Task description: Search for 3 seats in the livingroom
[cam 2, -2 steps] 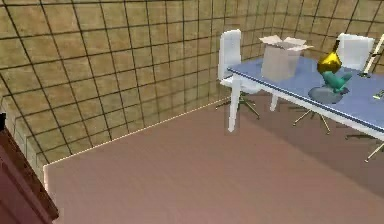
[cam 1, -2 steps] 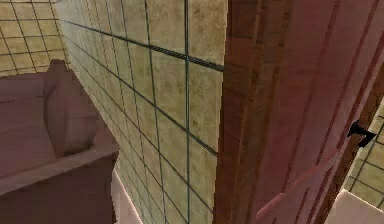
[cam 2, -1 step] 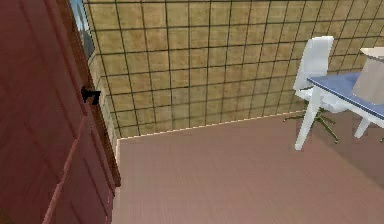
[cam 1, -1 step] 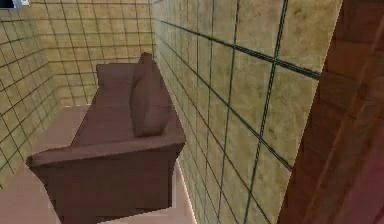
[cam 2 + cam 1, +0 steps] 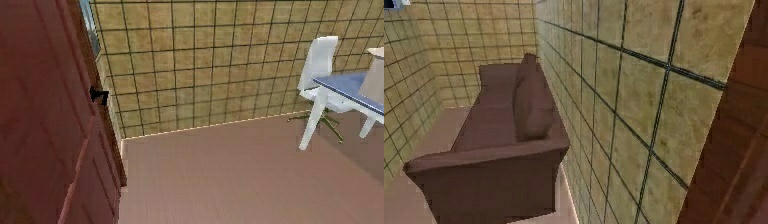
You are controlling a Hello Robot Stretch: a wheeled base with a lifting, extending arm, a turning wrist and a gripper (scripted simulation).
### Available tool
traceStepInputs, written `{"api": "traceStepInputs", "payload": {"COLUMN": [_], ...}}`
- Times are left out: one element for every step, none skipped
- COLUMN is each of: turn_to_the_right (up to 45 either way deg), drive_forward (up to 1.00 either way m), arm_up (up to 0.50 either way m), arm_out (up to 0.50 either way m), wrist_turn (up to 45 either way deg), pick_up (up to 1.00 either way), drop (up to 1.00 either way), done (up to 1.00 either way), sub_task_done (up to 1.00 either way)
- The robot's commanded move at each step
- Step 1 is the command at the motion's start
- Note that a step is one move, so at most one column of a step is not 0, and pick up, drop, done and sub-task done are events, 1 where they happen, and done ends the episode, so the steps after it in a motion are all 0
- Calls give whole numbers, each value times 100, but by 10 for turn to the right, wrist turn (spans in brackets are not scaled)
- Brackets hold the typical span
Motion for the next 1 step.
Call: {"api": "traceStepInputs", "payload": {"turn_to_the_right": [-210], "drive_forward": [0], "arm_up": [0], "arm_out": [0], "wrist_turn": [0], "pick_up": [0], "drop": [0], "done": [0], "sub_task_done": [0]}}
